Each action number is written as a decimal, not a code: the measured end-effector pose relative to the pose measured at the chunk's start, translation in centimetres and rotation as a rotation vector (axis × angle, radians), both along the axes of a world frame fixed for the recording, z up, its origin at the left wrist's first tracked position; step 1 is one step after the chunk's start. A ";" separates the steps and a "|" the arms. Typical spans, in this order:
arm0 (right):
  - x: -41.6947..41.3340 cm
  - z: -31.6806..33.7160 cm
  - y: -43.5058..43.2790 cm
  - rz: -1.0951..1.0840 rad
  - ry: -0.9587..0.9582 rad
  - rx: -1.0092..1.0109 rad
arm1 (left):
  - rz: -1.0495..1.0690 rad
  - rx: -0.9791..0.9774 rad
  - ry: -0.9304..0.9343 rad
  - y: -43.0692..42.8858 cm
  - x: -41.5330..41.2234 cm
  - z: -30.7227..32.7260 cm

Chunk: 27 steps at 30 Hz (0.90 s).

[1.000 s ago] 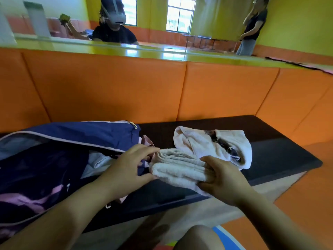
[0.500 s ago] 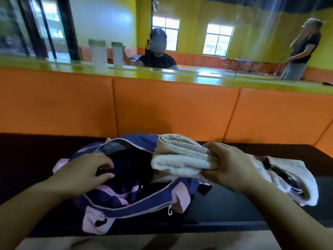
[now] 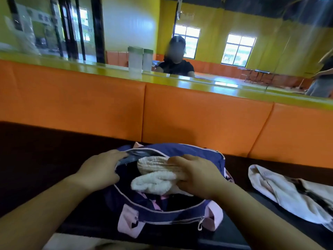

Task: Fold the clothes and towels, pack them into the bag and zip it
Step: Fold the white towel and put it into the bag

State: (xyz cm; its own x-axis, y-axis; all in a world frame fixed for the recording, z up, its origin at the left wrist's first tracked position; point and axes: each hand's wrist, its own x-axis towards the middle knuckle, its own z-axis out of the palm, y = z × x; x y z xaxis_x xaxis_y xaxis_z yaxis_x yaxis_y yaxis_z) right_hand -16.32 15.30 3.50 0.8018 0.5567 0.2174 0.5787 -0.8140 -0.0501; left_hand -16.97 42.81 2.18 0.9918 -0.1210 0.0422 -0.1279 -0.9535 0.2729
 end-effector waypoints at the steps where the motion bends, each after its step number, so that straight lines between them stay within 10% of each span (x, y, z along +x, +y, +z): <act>1: 0.3 -0.1 0.6 0.008 -0.025 -0.015 | -0.005 0.001 -0.016 0.1 0.0 0.1; 10: 2.4 -2.1 4.5 0.099 -0.037 -0.035 | -0.089 0.014 -0.112 0.6 0.9 2.8; 19: 1.3 -2.3 5.3 0.288 -0.484 -0.007 | -0.113 0.012 -0.165 0.7 1.5 3.0; 23: 1.6 -2.7 6.4 0.425 -0.355 -0.056 | -0.128 0.017 -0.176 0.7 1.6 2.7; 27: 2.7 -1.7 7.4 0.097 -0.057 -0.092 | -0.144 0.014 -0.187 0.8 1.4 2.3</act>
